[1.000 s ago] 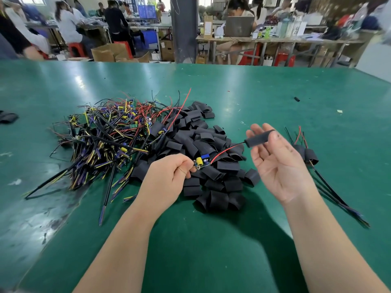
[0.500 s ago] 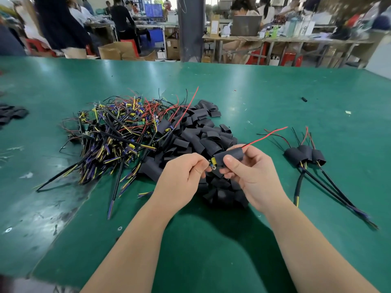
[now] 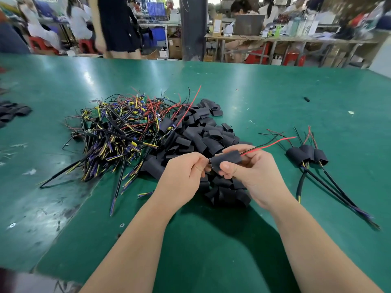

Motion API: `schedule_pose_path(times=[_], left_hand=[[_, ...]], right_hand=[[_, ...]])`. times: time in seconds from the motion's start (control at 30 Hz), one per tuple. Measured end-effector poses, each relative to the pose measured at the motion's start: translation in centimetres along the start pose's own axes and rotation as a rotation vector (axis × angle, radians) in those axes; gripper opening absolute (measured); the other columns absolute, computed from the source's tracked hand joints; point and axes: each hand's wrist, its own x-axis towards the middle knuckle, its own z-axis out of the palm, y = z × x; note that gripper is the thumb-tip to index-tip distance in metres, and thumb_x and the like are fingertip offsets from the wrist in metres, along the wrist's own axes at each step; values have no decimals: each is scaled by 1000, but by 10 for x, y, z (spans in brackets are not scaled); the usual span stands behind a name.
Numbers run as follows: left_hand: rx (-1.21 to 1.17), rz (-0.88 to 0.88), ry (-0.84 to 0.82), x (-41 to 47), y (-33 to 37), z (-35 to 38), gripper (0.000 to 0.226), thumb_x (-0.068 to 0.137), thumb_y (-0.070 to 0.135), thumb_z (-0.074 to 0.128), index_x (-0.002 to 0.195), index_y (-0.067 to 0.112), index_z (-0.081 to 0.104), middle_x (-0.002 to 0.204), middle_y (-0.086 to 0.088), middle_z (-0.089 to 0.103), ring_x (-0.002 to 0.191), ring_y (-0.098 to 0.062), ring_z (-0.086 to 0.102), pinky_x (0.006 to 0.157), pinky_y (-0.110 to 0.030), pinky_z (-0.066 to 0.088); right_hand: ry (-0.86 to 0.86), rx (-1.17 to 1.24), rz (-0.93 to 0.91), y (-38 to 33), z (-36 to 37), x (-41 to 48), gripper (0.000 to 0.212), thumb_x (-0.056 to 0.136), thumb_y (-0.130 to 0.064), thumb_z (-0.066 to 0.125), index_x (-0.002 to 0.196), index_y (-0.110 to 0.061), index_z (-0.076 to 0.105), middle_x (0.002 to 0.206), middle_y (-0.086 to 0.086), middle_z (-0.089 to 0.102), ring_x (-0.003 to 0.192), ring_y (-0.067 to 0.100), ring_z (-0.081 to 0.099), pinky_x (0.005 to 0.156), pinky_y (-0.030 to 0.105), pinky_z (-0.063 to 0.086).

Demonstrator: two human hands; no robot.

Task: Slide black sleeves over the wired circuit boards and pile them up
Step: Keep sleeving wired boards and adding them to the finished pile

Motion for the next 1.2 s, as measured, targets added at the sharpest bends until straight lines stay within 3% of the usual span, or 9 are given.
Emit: schedule_pose_path(times=[0.23, 0.43, 0.57, 0.73, 0.87, 0.93, 1.0, 1.1, 1.2], left_hand=[[-66, -48, 149, 2, -2, 4, 4, 93, 18, 59, 93, 17, 62, 65, 7, 66, 68, -4, 59, 65, -13, 41], [-121, 47, 162, -2, -2, 8, 33, 94, 7, 54, 112, 27, 36, 63, 0, 65, 62, -13, 58, 67, -22, 44], [-146, 56, 109, -3, -2, 11, 28, 96, 6, 48, 112, 27, 37, 58, 5, 57, 54, -4, 50, 57, -14, 36], [-197, -5, 178, 0, -8, 6, 12, 97, 30, 41, 102, 41, 41, 76, 13, 67, 60, -3, 60, 64, -20, 48], [-190, -94, 272, 2, -15, 3, 15, 99, 26, 43, 98, 40, 45, 72, 10, 66, 56, -5, 57, 55, -12, 42], [-134, -140, 319, 2, -15, 3, 14, 96, 16, 49, 97, 30, 51, 74, 10, 65, 65, -1, 58, 59, -8, 40], [-32, -162, 366, 2, -14, 0, 16, 92, 8, 53, 95, 23, 54, 80, 13, 61, 73, 1, 56, 66, -7, 38], [229, -228, 445, 3, -16, -9, 13, 85, 8, 55, 93, 18, 60, 91, 6, 58, 88, -15, 51, 74, -26, 40], [427, -366, 583, 7, -21, -28, 17, 81, 11, 57, 95, 18, 63, 100, -2, 59, 97, -28, 49, 73, -31, 32]], right_hand=[[153, -126, 34, 11, 14, -2, 32, 72, -2, 79, 96, -19, 66, 84, 2, 75, 75, 17, 70, 68, 27, 58], [136, 11, 86, 13, 23, -2, 52, 81, 0, 71, 124, -27, 58, 96, 4, 74, 86, 15, 67, 84, 27, 55], [176, 410, 145, 3, 27, 1, 53, 86, 12, 56, 126, -22, 51, 82, 5, 67, 78, 23, 67, 72, 32, 58], [564, 627, 27, -26, -21, 13, 33, 89, 10, 55, 97, -17, 39, 70, 11, 68, 67, 24, 72, 52, 19, 50], [876, -195, -37, -28, -79, 10, 11, 83, -5, 66, 80, -15, 61, 58, -6, 64, 50, 5, 60, 57, 25, 49], [917, -524, 98, -22, -93, 8, 8, 80, -11, 65, 86, -15, 69, 71, 1, 68, 61, 15, 63, 71, 38, 55], [880, -739, 196, -15, -97, 7, 20, 81, -10, 61, 95, -19, 71, 92, 7, 71, 82, 30, 63, 88, 41, 51], [778, -984, 211, -5, -88, 11, 27, 81, -6, 56, 101, -18, 70, 116, 10, 64, 108, 37, 50, 83, 30, 30], [723, -1049, 174, -3, -72, 14, 28, 84, -9, 59, 109, -18, 68, 131, 12, 49, 122, 37, 36, 92, 34, 28]])
